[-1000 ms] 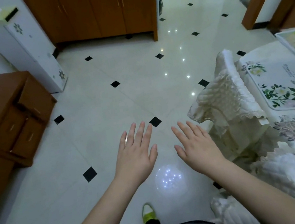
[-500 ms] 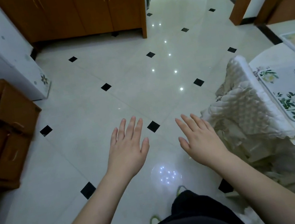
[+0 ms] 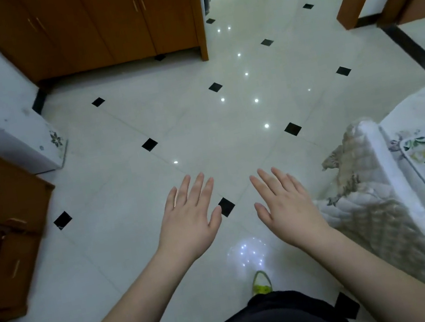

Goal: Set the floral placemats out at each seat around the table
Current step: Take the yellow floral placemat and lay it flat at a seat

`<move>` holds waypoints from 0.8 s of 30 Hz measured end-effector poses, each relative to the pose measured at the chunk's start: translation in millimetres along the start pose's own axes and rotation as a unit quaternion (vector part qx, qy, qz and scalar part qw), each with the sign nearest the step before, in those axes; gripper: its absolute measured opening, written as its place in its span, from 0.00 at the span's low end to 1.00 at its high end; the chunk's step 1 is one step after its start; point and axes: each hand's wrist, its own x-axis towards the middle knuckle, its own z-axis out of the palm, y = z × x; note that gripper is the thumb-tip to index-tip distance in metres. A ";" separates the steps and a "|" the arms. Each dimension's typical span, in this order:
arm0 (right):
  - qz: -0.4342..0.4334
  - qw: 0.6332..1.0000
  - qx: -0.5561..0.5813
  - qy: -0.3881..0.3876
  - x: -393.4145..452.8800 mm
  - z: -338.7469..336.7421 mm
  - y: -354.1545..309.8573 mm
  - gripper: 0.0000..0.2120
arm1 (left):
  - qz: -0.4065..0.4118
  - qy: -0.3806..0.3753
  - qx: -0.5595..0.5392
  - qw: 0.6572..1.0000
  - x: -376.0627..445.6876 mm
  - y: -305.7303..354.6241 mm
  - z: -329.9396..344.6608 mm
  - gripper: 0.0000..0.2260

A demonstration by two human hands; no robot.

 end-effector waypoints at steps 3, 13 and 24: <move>-0.006 1.000 0.000 -0.009 35.5 -5.3 20.1 0.28 | -0.001 0.006 -0.002 1.000 43.1 5.3 -6.2 0.28; 0.019 1.000 0.002 0.004 152.1 -19.5 49.5 0.27 | 0.039 0.008 0.015 0.999 176.7 -20.2 -20.3 0.28; 0.045 0.998 -0.032 0.021 299.0 -39.5 37.1 0.28 | 0.117 0.001 0.009 0.993 323.7 -82.9 -36.9 0.30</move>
